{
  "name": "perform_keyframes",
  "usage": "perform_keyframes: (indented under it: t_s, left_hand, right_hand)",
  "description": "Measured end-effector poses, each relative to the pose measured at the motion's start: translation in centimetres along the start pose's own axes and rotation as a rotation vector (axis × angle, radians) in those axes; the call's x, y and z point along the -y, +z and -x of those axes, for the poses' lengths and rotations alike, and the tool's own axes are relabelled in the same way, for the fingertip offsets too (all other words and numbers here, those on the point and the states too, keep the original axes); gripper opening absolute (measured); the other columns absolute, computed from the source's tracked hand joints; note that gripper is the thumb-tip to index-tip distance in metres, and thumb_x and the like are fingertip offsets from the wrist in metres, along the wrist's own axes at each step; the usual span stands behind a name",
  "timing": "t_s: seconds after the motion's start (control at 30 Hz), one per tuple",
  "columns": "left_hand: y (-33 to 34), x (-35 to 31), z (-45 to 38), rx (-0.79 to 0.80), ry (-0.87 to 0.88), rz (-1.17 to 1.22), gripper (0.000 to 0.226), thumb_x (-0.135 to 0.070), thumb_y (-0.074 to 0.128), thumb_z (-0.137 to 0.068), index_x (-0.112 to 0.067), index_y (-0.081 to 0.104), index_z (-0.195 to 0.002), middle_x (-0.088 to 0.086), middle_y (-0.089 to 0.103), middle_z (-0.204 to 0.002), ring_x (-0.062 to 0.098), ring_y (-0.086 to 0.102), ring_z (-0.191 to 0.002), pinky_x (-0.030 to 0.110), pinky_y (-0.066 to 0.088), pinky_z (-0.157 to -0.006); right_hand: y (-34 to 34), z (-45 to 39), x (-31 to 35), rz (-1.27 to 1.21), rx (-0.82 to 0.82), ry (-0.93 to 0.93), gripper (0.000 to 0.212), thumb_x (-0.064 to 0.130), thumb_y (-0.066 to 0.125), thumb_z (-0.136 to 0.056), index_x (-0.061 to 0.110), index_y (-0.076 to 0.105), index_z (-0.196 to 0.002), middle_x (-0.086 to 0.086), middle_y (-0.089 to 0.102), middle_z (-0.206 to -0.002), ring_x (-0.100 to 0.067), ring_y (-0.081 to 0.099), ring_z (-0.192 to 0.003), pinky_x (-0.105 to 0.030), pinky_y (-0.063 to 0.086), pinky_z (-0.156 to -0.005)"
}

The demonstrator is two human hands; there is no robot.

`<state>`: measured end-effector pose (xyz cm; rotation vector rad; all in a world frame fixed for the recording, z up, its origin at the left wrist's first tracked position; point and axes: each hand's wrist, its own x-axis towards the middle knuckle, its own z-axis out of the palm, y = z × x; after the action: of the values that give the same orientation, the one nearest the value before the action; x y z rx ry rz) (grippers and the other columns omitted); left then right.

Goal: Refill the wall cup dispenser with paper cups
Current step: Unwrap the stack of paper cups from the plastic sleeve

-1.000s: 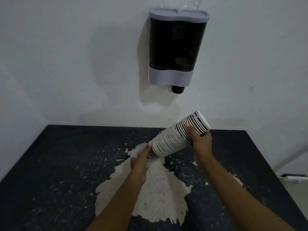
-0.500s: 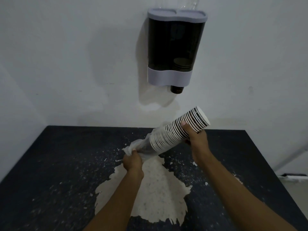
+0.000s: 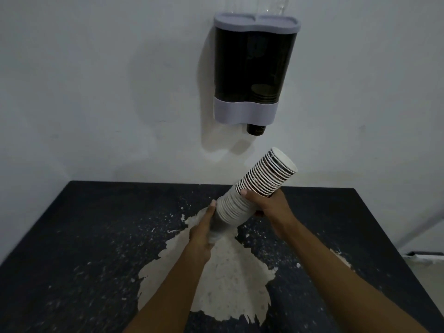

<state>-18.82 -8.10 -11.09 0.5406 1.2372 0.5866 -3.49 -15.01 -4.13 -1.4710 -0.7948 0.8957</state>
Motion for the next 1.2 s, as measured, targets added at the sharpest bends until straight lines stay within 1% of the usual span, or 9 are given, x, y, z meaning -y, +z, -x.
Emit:
perform_keyframes:
  t_s: [0.13,0.3,0.5,0.67,0.83,0.93,1.03,1.1,1.2]
  left_hand:
    - [-0.3,1.0,0.1,0.13,0.11,0.045,0.091,-0.068,0.076,-0.055,-0.02,0.053,-0.13,0.003,0.059,-0.13,0.024,0.059,-0.114,0.042,0.051,-0.089]
    - [0.2,1.1,0.2,0.158,0.161,0.056,0.079,-0.061,0.077,-0.06,-0.017,0.059,-0.123,0.003,0.067,-0.119,0.019,0.065,-0.105,0.037,0.054,-0.085]
    - [0.2,0.4,-0.7,0.025,0.103,0.195,0.061,-0.031,0.072,-0.081,-0.006,0.051,-0.132,0.017,0.062,-0.125,0.027,0.064,-0.103,0.033,0.056,-0.067]
    - [0.2,0.4,-0.9,-0.047,0.131,0.217,0.049,-0.008,0.061,-0.089,-0.002,0.046,-0.135,0.022,0.058,-0.125,0.034,0.061,-0.106,0.043,0.055,-0.079]
    - [0.4,0.2,-0.9,-0.039,0.058,0.384,0.053,0.003,0.051,-0.091,-0.004,0.037,-0.141,0.023,0.051,-0.135,0.038,0.054,-0.118,0.046,0.05,-0.09]
    - [0.0,0.7,-1.7,0.008,0.087,0.42,0.062,0.006,0.046,-0.09,-0.013,0.03,-0.147,0.02,0.047,-0.141,0.037,0.053,-0.12,0.042,0.054,-0.075]
    - [0.4,-0.2,-0.9,0.014,0.097,0.198,0.061,-0.031,0.061,-0.086,-0.026,0.039,-0.142,0.015,0.049,-0.14,0.036,0.056,-0.115,0.042,0.057,-0.07]
    - [0.8,-1.0,0.7,-0.003,0.115,-0.142,0.087,-0.066,0.063,-0.073,-0.022,0.036,-0.144,0.01,0.04,-0.147,0.033,0.05,-0.121,0.042,0.054,-0.081]
    - [1.1,-1.1,2.3,0.05,0.42,-0.641,0.103,-0.056,0.077,-0.066,-0.016,0.026,-0.146,0.006,0.033,-0.15,0.02,0.044,-0.124,0.034,0.041,-0.091]
  right_hand:
    - [-0.2,-0.2,0.0,-0.017,0.028,-0.002,0.084,0.037,0.087,-0.057,0.018,0.05,-0.13,0.0,0.06,-0.126,-0.018,0.06,-0.113,-0.044,0.053,-0.095]
    - [-0.3,-0.3,-0.5,0.082,0.109,0.019,0.047,0.023,0.083,-0.07,0.036,0.055,-0.104,0.001,0.062,-0.122,-0.014,0.062,-0.105,-0.042,0.055,-0.091]
    - [-0.8,-0.1,-0.4,-0.088,0.024,0.131,0.06,0.05,0.074,-0.069,0.023,0.054,-0.119,-0.002,0.063,-0.118,-0.025,0.064,-0.104,-0.043,0.058,-0.08]
    - [-1.1,-0.1,0.3,-0.144,-0.019,0.102,0.037,0.04,0.07,-0.079,0.029,0.052,-0.11,0.005,0.061,-0.113,-0.016,0.061,-0.1,-0.035,0.055,-0.074]
    - [-1.1,-0.2,0.9,-0.232,-0.035,0.151,0.065,0.051,0.072,-0.066,0.021,0.052,-0.12,-0.003,0.062,-0.119,-0.027,0.061,-0.107,-0.048,0.058,-0.079]
    - [-1.2,-0.3,0.9,-0.286,-0.051,0.175,0.072,0.049,0.072,-0.07,0.017,0.047,-0.13,-0.005,0.061,-0.122,-0.029,0.06,-0.11,-0.052,0.057,-0.081]
    - [-1.1,-0.3,0.7,-0.256,-0.084,0.157,0.055,0.044,0.072,-0.076,0.018,0.053,-0.12,-0.004,0.062,-0.119,-0.027,0.062,-0.106,-0.05,0.058,-0.08]
    - [-0.9,-0.2,0.8,-0.233,-0.085,0.127,0.035,0.039,0.071,-0.079,0.022,0.057,-0.107,-0.002,0.064,-0.114,-0.024,0.064,-0.101,-0.045,0.058,-0.077]
    - [-0.6,0.0,1.1,-0.214,-0.058,0.089,0.024,0.035,0.071,-0.081,0.027,0.058,-0.1,0.0,0.066,-0.11,-0.019,0.065,-0.098,-0.042,0.058,-0.076]
